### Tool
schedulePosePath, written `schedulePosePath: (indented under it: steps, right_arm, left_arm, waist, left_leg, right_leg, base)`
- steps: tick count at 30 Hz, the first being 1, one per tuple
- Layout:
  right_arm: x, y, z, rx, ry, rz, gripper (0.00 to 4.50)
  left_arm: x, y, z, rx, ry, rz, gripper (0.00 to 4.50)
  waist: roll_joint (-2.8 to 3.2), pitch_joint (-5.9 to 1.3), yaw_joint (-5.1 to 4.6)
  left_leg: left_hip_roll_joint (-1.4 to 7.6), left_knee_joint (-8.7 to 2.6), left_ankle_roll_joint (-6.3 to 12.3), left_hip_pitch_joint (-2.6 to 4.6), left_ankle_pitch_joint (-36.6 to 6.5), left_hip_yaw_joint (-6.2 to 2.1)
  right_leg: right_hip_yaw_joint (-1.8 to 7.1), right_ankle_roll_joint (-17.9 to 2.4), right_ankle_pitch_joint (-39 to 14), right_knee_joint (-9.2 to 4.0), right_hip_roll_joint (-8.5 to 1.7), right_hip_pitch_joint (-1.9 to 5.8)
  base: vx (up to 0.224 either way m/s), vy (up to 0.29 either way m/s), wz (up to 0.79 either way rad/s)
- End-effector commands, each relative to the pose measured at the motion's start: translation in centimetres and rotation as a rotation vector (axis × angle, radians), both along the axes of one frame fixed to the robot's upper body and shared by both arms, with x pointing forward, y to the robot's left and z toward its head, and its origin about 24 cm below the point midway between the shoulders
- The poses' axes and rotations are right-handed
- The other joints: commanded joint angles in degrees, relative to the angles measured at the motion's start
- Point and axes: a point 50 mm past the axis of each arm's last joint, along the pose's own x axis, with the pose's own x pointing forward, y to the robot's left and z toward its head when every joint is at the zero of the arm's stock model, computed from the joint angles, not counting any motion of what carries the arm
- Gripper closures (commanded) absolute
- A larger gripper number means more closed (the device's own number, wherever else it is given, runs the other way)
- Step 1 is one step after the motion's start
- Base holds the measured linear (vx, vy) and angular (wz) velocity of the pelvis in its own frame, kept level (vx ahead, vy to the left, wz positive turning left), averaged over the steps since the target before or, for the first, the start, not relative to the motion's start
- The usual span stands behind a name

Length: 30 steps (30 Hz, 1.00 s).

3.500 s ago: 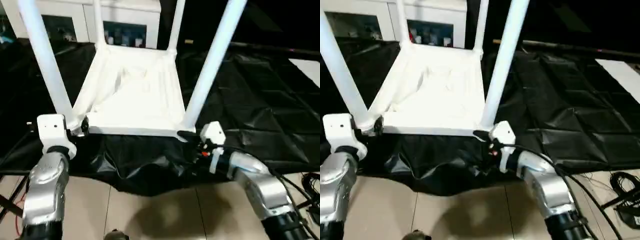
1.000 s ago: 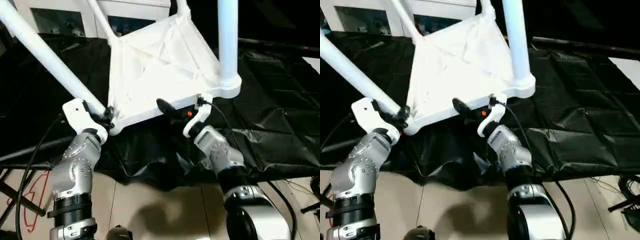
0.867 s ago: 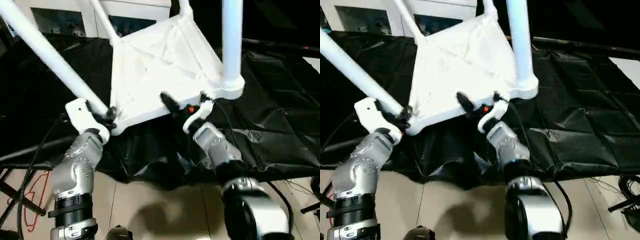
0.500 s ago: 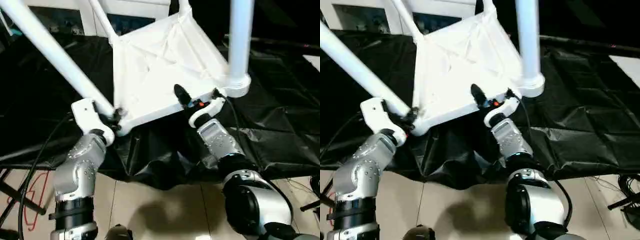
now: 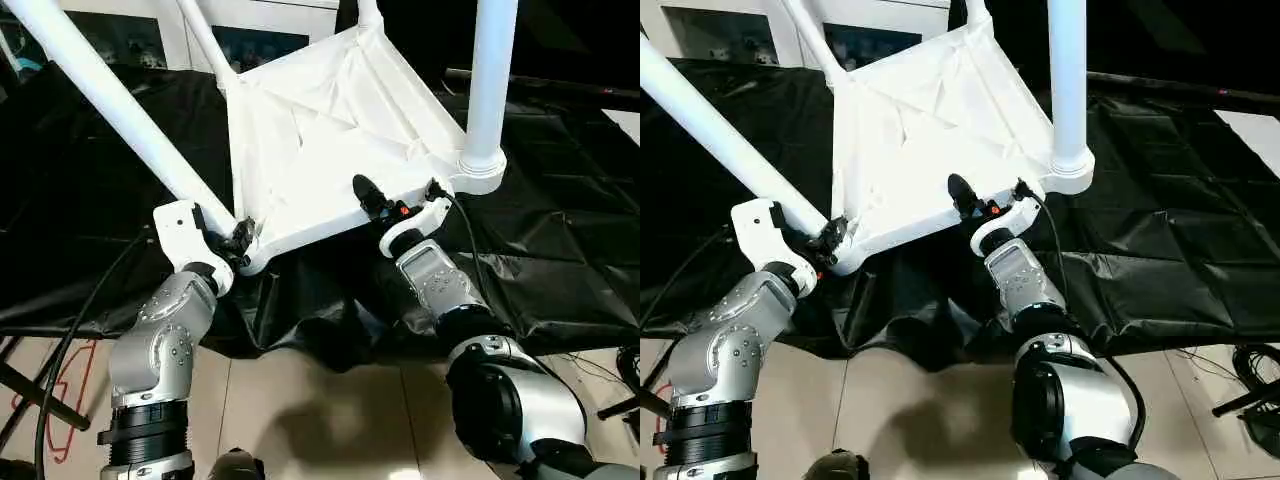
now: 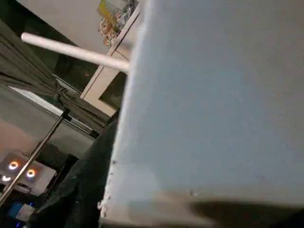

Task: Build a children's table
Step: Flip table

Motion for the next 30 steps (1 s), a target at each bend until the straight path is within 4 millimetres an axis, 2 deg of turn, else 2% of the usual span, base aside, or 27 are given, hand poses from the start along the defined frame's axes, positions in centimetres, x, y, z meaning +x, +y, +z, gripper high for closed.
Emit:
schedulePosePath:
  steps: [1, 5, 7, 8, 9, 10, 13, 15, 19, 23, 24, 26, 28, 29, 30]
  right_arm:
    - [0.8, -1.1, 1.5, -0.031, -0.053, -0.051, 2.34]
    - [1.3, -2.0, 2.2, -0.064, -0.071, -0.101, 2.40]
    - [1.6, -2.9, 2.7, -0.085, -0.078, -0.144, 2.40]
    - [1.9, -3.8, 3.2, -0.103, -0.082, -0.186, 2.40]
    - [1.9, -3.9, 3.3, -0.106, -0.083, -0.193, 2.40]
    - [2.1, -4.5, 3.6, -0.111, -0.087, -0.224, 2.40]
    - [2.3, -5.5, 4.1, -0.111, -0.090, -0.270, 2.40]
    - [2.5, -6.4, 4.6, -0.119, -0.100, -0.306, 2.41]
    - [2.6, -7.6, 5.1, -0.161, -0.115, -0.335, 2.43]
    - [2.7, -8.3, 5.3, -0.296, -0.111, -0.315, 2.43]
    - [2.8, -8.9, 5.4, -0.384, -0.109, -0.301, 2.43]
    - [2.8, -9.2, 5.6, -0.480, -0.119, -0.282, 2.43]
    - [2.8, -9.3, 5.7, -0.514, -0.127, -0.276, 2.43]
    - [2.8, -9.4, 5.9, -0.555, -0.136, -0.269, 2.43]
    - [2.9, -9.5, 6.1, -0.573, -0.145, -0.266, 2.43]
  left_arm:
    - [-0.1, -1.9, 0.5, -0.065, -0.036, -0.115, 1.76]
    - [-0.2, -1.3, 0.7, -0.083, -0.049, -0.141, 1.40]
    - [-0.6, -1.2, 0.7, -0.069, -0.044, -0.190, 1.40]
    - [-1.1, -1.1, 0.6, -0.049, -0.032, -0.245, 1.26]
    - [-1.2, -1.1, 0.6, -0.046, -0.029, -0.253, 1.26]
    - [-1.5, -1.0, 0.4, -0.037, -0.018, -0.281, 1.18]
    - [-2.0, -0.9, 0.1, -0.027, 0.005, -0.321, 0.99]
    - [-2.3, -0.8, -0.1, 0.001, 0.016, -0.340, 0.83]
    - [-2.4, -0.8, 0.0, 0.081, -0.014, -0.388, 0.44]
    - [-2.2, -1.1, 1.2, 0.184, -0.131, -0.432, 0.16]
    - [-2.1, -1.8, 2.8, 0.216, -0.243, -0.487, 0.06]
    - [-2.3, -2.6, 3.8, 0.272, -0.322, -0.551, 0.00]
    - [-2.4, -2.8, 4.1, 0.288, -0.341, -0.575, 0.00]
    - [-2.5, -3.2, 4.4, 0.308, -0.363, -0.604, 0.00]
    - [-2.6, -3.4, 4.7, 0.322, -0.384, -0.623, 0.00]
  waist:
    - [-0.07, -4.48, -0.36]
    - [0.03, -4.64, -0.06]
    - [-0.12, -4.61, -0.16]
    - [0.33, -4.65, -0.09]
    - [0.22, -4.65, -0.17]
    - [0.55, -4.64, -0.03]
    - [0.54, -4.55, 0.03]
    - [0.76, -4.54, 0.15]
    - [0.56, -4.60, 0.28]
    - [0.57, -4.47, 0.12]
    - [0.57, -4.43, -0.09]
    - [0.53, -4.26, -0.21]
    - [0.45, -4.14, -0.48]
    - [0.45, -3.98, -0.64]
    - [0.45, -3.93, -0.67]
  left_leg:
    - [2.59, -3.22, 2.09, 2.79, -0.27, -0.92]
    - [2.50, -2.95, 2.01, 2.93, 0.72, -0.76]
    - [2.44, -2.96, 2.28, 2.79, 1.05, -0.74]
    - [2.48, -2.92, 2.02, 2.98, 0.73, -0.79]
    - [2.46, -2.95, 1.94, 2.89, 0.77, -0.80]
    - [2.45, -2.94, 1.66, 3.04, 0.29, -0.74]
    - [2.51, -2.99, 0.95, 3.11, -0.83, -0.64]
    - [2.44, -3.16, -0.06, 3.14, -1.96, -0.71]
    - [2.31, -3.16, -0.41, 3.01, -2.34, -0.74]
    - [2.34, -3.41, -1.06, 2.85, -4.24, -0.81]
    - [2.38, -3.51, -1.66, 2.78, -5.19, -0.79]
    - [2.39, -3.65, -2.36, 2.84, -7.30, -0.80]
    - [2.33, -3.75, -2.73, 2.75, -8.30, -0.72]
    - [2.34, -3.94, -3.68, 2.74, -10.26, -0.71]
    - [2.34, -3.95, -3.93, 2.79, -10.94, -0.70]
  right_leg:
    - [1.12, -11.20, 13.99, -2.80, -4.00, 1.48]
    - [1.11, -11.86, 15.90, -2.53, -3.87, 1.39]
    - [1.11, -11.78, 16.44, -2.48, -3.82, 1.43]
    - [1.02, -11.58, 15.94, -2.42, -3.82, 1.23]
    - [1.03, -11.54, 15.74, -2.38, -3.77, 1.28]
    - [1.03, -11.49, 15.13, -2.44, -3.73, 1.15]
    - [1.08, -11.44, 14.54, -2.55, -3.62, 1.01]
    - [1.03, -10.72, 13.59, -2.62, -3.53, 1.04]
    - [1.00, -9.85, 13.58, -2.73, -3.45, 1.15]
    - [0.97, -9.36, 10.79, -3.07, -3.54, 1.09]
    - [0.97, -9.58, 9.74, -3.00, -3.61, 1.12]
    - [0.98, -9.59, 5.78, -3.52, -3.74, 0.89]
    - [1.04, -9.67, 4.13, -3.52, -3.72, 0.82]
    - [1.08, -9.25, 0.62, -3.85, -3.83, 0.75]
    - [1.14, -9.23, -0.32, -3.91, -3.88, 0.66]
  base:
    - [0.000, 0.000, 0.00]
    - [0.000, 0.000, 0.00]
    - [0.000, 0.000, 0.00]
    - [0.000, 0.000, 0.00]
    - [0.000, 0.000, 0.00]
    - [0.000, 0.000, 0.00]
    - [0.000, 0.000, 0.00]
    - [0.000, 0.000, 0.00]
    - [0.000, 0.000, 0.00]
    - [0.000, 0.000, 0.00]
    - [0.000, 0.000, 0.00]
    - [0.000, 0.000, 0.00]
    - [0.000, 0.000, 0.00]
    - [0.000, 0.000, 0.00]
    - [0.000, 0.000, 0.00]
